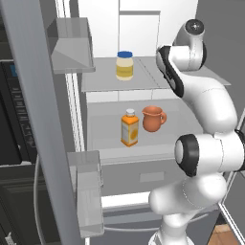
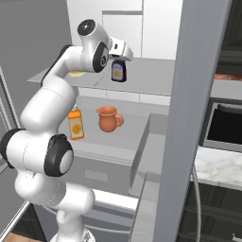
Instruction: Place the mayonnaise and condiment bottle from the counter to the top shelf of the fridge. If the existing items in the fridge are on the top shelf, move them to other shelves.
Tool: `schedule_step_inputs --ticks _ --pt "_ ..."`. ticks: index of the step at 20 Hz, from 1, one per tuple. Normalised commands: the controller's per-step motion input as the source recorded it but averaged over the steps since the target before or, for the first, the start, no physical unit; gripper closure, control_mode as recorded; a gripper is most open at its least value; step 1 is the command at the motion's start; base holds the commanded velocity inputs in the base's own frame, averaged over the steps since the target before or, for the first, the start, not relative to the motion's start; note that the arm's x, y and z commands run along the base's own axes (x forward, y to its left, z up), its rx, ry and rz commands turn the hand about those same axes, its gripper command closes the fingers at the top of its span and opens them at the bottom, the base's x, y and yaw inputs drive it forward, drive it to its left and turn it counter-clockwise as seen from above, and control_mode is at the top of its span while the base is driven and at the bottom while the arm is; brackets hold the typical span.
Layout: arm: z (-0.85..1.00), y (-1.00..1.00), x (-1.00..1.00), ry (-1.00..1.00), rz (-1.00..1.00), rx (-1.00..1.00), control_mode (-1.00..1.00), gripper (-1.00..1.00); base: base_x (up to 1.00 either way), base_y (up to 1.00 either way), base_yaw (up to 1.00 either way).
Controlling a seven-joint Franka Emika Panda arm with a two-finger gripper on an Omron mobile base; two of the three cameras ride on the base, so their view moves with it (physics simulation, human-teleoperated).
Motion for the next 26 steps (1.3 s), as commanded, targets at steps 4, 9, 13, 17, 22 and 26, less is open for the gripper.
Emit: schedule_step_inputs --ticks 4,9,13,17,22,26 --pt "0.04 0.0 -0.35 -0.23 0.0 0.0 -1.0 -1.0 0.0 0.0 0.0" --pt "0.01 0.07 -1.0 -0.49 0.0 -0.04 -1.0 -1.0 0.0 0.0 0.0" --pt "0.2 0.28 -1.0 -0.39 0.04 -0.14 -1.0 -1.0 0.0 0.0 0.0" --pt "0.3 0.3 -1.0 -0.23 0.07 -0.15 -1.0 -1.0 0.0 0.0 0.0" --pt "0.29 0.25 -1.0 -0.23 0.07 -0.15 -1.0 -1.0 0.0 0.0 0.0" --pt "0.37 0.14 -1.0 -0.17 0.08 -0.13 -1.0 -1.0 0.0 0.0 0.0"
